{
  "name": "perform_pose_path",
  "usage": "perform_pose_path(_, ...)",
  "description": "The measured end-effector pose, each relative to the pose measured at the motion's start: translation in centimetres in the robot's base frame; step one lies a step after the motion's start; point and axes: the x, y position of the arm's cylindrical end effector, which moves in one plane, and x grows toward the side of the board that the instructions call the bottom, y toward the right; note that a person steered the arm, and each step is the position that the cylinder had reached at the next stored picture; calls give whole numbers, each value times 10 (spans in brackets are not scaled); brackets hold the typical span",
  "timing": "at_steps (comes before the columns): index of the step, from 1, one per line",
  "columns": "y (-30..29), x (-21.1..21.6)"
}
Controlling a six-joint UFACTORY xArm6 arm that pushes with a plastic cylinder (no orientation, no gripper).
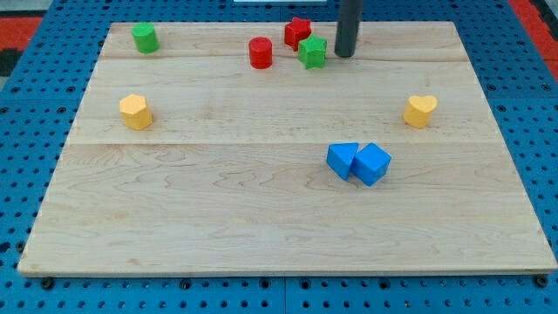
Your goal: Separate the green star and the red star
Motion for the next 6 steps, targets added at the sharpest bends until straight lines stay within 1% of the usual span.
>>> perform_pose_path(1,11,-18)
perform_pose_path(2,-38,-19)
perform_pose_path(3,-106,-5)
perform_pose_path(4,-160,35)
perform_pose_path(5,-164,55)
perform_pose_path(6,-197,68)
